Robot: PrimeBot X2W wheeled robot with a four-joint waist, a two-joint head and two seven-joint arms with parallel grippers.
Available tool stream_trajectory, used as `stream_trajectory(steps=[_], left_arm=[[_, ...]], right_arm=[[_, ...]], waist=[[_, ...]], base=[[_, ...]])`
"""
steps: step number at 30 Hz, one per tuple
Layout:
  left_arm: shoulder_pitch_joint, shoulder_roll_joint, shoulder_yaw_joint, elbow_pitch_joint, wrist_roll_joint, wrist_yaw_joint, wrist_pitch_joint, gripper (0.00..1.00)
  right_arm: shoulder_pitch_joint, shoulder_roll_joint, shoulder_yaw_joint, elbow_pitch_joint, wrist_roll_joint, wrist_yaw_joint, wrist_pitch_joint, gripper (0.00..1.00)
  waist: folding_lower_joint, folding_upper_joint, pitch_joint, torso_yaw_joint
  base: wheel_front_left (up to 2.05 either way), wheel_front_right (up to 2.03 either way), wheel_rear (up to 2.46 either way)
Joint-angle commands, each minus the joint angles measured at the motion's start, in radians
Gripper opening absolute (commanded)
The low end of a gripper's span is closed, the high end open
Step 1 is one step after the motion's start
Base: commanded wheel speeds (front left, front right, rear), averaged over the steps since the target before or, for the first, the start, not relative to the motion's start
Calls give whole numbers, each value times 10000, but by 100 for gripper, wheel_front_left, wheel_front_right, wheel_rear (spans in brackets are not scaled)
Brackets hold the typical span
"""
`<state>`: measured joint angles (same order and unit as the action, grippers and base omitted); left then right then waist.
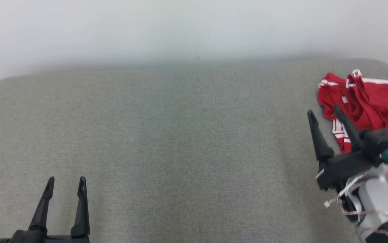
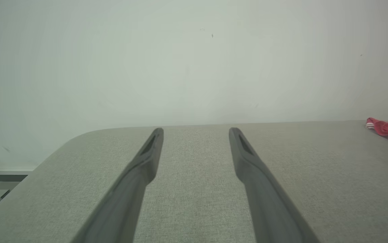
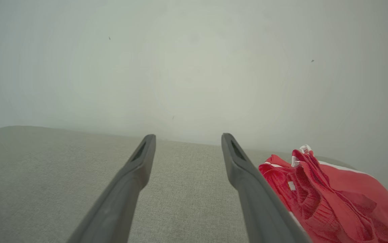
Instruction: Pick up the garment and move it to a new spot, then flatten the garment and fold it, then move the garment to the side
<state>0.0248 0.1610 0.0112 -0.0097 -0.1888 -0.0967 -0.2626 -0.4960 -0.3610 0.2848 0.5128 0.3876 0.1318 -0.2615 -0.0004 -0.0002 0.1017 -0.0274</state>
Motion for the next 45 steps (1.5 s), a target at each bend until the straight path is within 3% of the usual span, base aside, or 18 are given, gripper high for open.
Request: stream_trajectory(steps=[1,16,21,45], left_arm=[[210,-34,29,67,-92,25,-27,100],[565,-109,40,640,-198,87,-27,100],[621,-116,-24,832,-188,97,-27,100],[828,38,-355,1184,-334,58,160,100]], right_arm=[[285,107,-107,-106,-39,-26,-40,100],[4254,1825,-1602,-2415,-993,-26,-35,100],[4946,2142,-1864,-2826,-1227,-26,39,100],[5572,2485,-2614,-3540,-1650,-26,381,100]], waist=[[4,2,-559,431],[4,2,-1310,433],[4,2,-1497,418],[4,2,-1763,161]], base=[[0,0,0],[0,0,0],[0,0,0],[0,0,0]])
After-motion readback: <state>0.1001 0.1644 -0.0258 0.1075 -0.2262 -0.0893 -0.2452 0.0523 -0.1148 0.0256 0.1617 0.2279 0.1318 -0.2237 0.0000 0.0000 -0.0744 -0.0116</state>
